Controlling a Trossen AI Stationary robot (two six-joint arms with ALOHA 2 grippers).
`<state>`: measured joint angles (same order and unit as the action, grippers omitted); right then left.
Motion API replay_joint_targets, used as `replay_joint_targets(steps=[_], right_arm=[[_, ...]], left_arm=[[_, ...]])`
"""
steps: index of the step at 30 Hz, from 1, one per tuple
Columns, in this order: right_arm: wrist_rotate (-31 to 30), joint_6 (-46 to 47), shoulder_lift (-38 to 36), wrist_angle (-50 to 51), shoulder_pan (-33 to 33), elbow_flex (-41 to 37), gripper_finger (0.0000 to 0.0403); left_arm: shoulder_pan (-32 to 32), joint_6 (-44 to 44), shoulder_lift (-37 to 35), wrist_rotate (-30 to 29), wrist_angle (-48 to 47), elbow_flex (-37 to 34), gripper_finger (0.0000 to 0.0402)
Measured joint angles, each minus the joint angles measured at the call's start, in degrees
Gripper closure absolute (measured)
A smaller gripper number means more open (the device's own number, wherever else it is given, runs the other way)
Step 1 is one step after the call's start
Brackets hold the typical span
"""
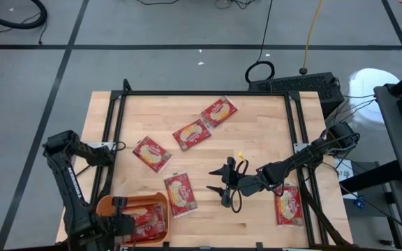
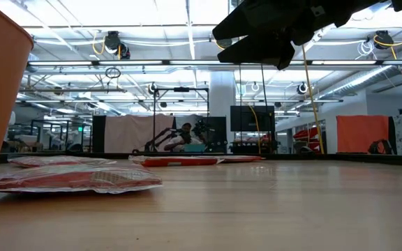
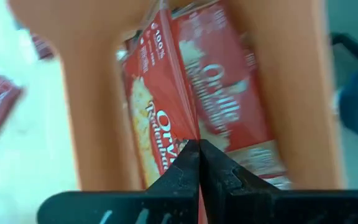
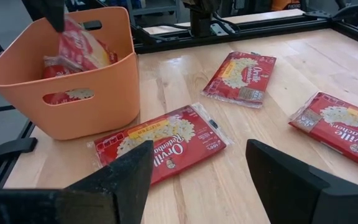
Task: Sort popcorn bags into baskets
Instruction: Put the popcorn bag into the orange bin
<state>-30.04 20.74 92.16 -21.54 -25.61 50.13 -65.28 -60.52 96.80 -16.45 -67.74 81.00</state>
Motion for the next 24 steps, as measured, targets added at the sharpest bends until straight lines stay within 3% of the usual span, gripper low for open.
replay_joint_targets(steps=[14,21,24], right_arm=[[0.0,-0.4,0.0,0.0,0.0,0.0,0.0154],[0.1,-0.4,0.0,0.0,0.0,0.0,0.0154],[0.0,-0.4,0.0,0.0,0.0,0.0,0.0154]], left_arm=[[0.1,4.1,0.0,0.1,16.7,-4.8,0.0400],[0.4,-5.7,-0.1,-3.6,3.1,-4.4,0.0388],[0.8,-10.4,-0.2,-5.2,-0.9,-7.8,0.0392]])
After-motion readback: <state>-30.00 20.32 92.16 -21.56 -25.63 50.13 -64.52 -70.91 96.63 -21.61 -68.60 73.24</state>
